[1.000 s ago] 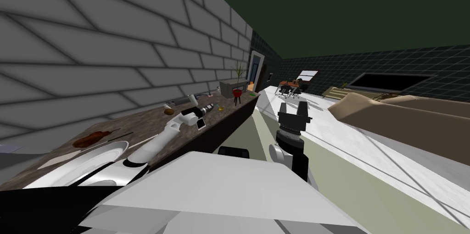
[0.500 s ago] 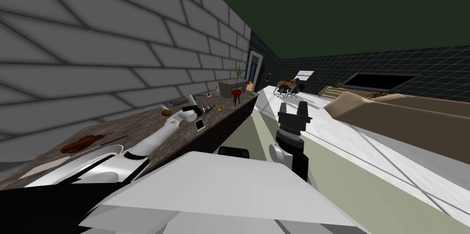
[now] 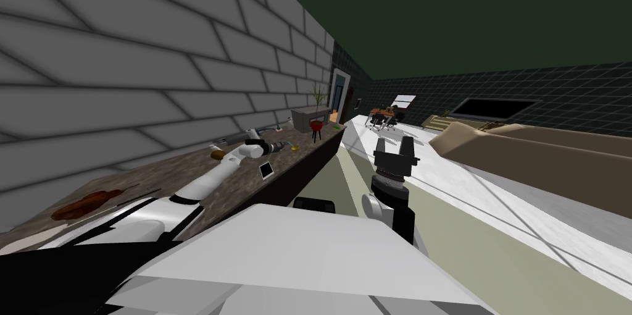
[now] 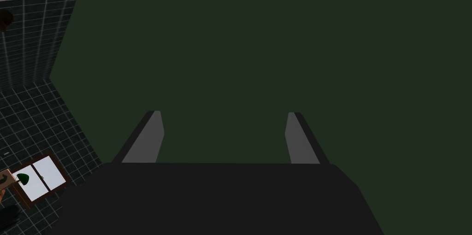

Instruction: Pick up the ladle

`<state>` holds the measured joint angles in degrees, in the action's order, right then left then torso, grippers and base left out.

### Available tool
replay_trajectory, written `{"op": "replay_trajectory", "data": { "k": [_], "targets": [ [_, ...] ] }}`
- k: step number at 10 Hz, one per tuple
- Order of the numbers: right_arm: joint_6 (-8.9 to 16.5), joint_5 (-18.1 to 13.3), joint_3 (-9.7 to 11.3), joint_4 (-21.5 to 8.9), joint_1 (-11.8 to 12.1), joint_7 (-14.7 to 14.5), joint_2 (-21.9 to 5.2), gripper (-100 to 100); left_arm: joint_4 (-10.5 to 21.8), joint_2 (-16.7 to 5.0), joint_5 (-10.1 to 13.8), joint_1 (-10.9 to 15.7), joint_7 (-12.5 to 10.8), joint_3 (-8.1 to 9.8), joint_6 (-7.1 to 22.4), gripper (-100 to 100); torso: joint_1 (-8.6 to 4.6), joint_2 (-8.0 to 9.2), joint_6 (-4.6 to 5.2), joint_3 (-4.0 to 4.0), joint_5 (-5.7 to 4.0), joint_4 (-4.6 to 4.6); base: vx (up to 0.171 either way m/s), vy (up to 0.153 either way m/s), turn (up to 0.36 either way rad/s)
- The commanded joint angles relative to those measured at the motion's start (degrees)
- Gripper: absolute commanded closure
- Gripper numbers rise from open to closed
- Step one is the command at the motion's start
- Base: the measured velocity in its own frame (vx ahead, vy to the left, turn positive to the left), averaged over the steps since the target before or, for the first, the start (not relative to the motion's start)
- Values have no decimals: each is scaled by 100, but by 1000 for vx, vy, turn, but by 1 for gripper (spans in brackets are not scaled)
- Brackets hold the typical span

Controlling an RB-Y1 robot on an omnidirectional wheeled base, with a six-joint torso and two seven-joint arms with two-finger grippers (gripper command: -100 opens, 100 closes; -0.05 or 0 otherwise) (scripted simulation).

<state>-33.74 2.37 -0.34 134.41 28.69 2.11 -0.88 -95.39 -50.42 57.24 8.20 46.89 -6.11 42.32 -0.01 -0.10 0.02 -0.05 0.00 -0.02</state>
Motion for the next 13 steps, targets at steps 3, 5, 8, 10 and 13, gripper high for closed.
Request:
{"op": "replay_trajectory", "data": {
  "k": [3, 5, 8, 10, 13],
  "targets": [
    [0, 0, 0, 0, 0, 0, 0, 0, 541, -114, 437, 252, 410, -41, 448, -100, 0, -1, 0, 0, 0, 0, 20, 7, -64],
    [0, 0, 0, 0, 0, 0, 0, 0, 831, -181, 679, 410, 633, -60, 706, -100, -1, -2, 0, -1, 0, -1, 22, 7, -73],
    [0, 0, 0, 0, 0, 0, 0, 0, 1329, -280, 1124, 704, 1054, -97, 1187, -100, 0, -1, -3, -1, 1, -1, 24, 9, -81],
    [0, 0, 0, 0, 0, 0, 0, 0, 1601, -313, 1325, 836, 1250, -117, 1408, -100, -2, -1, -3, -1, 1, -1, 25, 3, -83],
    [0, 0, 0, 0, 0, 0, 0, 0, 1917, -334, 1511, 956, 1434, -137, 1615, -100, -2, -5, -1, -3, 0, -1, 27, 6, -67]
  ]
}}
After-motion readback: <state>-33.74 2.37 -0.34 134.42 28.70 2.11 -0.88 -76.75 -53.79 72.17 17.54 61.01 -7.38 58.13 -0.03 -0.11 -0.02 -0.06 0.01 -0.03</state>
